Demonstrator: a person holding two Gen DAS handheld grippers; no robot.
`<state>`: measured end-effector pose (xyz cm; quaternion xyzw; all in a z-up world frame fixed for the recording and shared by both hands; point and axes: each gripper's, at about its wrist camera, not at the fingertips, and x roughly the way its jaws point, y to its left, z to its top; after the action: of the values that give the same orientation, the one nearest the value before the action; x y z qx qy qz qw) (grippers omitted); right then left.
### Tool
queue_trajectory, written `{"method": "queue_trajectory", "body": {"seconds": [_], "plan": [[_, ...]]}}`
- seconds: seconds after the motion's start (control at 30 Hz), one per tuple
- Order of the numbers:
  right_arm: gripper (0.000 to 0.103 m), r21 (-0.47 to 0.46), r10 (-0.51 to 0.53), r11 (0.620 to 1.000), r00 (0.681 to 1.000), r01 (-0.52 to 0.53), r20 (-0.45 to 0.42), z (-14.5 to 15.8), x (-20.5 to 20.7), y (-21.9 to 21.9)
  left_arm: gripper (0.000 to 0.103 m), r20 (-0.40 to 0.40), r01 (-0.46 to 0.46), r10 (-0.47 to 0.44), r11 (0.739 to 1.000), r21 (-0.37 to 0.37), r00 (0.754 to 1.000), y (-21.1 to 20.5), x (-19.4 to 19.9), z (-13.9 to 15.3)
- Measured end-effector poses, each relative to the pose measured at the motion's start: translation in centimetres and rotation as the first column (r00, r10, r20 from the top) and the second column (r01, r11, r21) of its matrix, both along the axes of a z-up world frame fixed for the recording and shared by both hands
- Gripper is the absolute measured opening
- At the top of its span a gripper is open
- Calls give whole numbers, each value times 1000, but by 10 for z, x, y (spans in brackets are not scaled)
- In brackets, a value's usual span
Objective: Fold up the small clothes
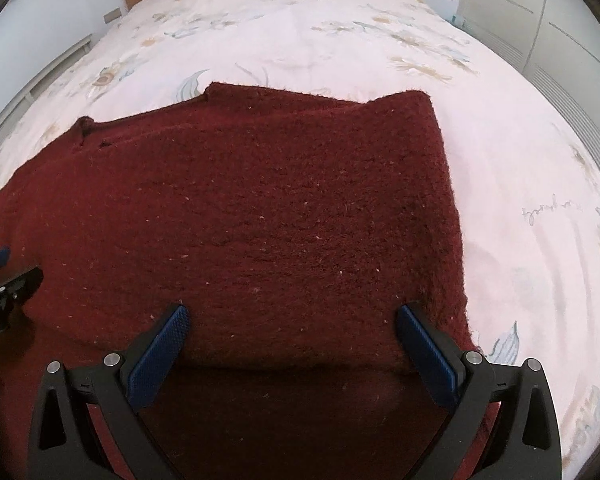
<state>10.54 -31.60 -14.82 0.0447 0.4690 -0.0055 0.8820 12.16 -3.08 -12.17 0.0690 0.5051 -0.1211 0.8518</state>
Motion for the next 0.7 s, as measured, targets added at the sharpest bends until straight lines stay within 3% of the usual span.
{"method": "queue_trajectory", "body": {"seconds": [0.17, 0.3, 0.4, 0.47, 0.53, 0.6, 0.7], "plan": [[103, -29, -15, 999, 997, 18, 78, 32, -20, 1, 102, -24, -25, 23, 994, -103, 999, 21, -1, 24], [103, -46, 4, 999, 994, 1, 105, 54, -39, 0, 102, 5, -138, 141, 978, -157, 990, 62, -8, 52], [103, -35, -1, 999, 992, 5, 126, 67, -52, -3, 102, 38, -264, 273, 951, -162, 961, 108, -12, 74], [103, -22, -16, 1000, 991, 19, 135, 72, -60, -8, 102, 93, -378, 390, 917, -126, 916, 140, -15, 89], [103, -10, -33, 999, 989, 35, 142, 76, -67, -12, 102, 131, -489, 502, 864, -118, 855, 180, -19, 100], [103, -4, -50, 999, 988, 51, 146, 80, -79, -20, 102, 120, -580, 592, 805, -124, 797, 211, -18, 105], [103, 0, -67, 998, 988, 68, 139, 76, -81, -22, 102, 28, -728, 741, 665, -168, 671, 272, -21, 98]]}}
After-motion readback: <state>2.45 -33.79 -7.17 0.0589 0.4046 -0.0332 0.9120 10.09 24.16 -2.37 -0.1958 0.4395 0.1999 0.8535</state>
